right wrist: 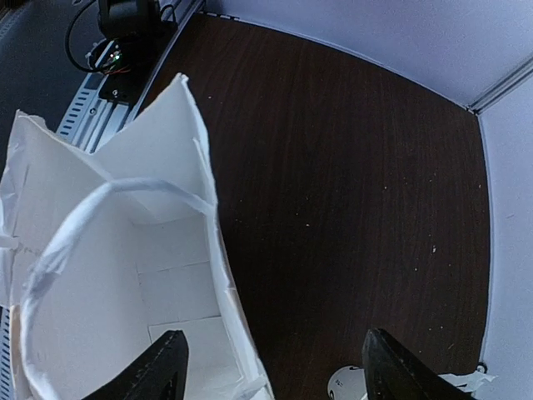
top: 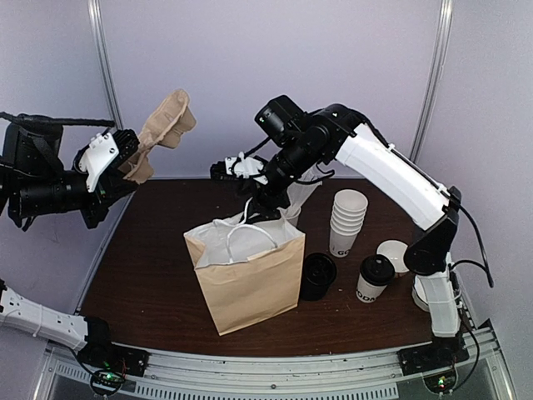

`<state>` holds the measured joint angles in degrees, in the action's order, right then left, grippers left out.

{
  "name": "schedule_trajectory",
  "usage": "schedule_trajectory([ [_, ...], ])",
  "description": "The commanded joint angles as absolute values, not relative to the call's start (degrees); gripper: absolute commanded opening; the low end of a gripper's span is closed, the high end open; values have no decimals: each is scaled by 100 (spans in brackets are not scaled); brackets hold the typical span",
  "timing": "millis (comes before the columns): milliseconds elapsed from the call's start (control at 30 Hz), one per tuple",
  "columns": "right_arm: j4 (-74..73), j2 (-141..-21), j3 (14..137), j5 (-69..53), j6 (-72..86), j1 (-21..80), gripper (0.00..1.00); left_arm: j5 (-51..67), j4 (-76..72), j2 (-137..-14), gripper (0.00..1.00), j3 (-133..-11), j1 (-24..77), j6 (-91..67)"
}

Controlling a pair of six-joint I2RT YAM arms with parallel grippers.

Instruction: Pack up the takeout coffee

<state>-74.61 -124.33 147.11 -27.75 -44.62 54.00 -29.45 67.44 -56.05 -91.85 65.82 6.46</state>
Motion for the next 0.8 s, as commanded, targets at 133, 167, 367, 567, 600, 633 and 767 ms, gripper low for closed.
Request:
schedule_trajectory([
  [133, -7552, -12684, 14995, -3854, -4011, 5012, 56, -3015, 6524, -5477, 0, -8922, 6582, 475],
  [167, -7602, -12703, 14994, -3917, -4025, 5002, 48, -3019, 6527, -5482, 0, -8917, 6581, 475],
  [367, -7815, -12709, 14953, -4172, -4116, 4997, 24, -3078, 6491, -5535, 0, -8923, 6582, 552],
  [567, -7865, -12773, 14876, -4073, -4095, 4992, 26, -2988, 6567, -5663, 0, -9063, 6583, 604],
  [600, -7881, -12791, 14861, -4063, -4088, 4992, 26, -2988, 6566, -5660, 0, -9062, 6581, 606],
  [633, -7888, -12804, 14854, -4054, -4068, 4992, 26, -2988, 6569, -5662, 0, -9062, 6583, 605],
  [767, -7893, -12857, 14852, -4120, -4054, 4977, 23, -2977, 6565, -5660, 0, -9036, 6583, 580],
])
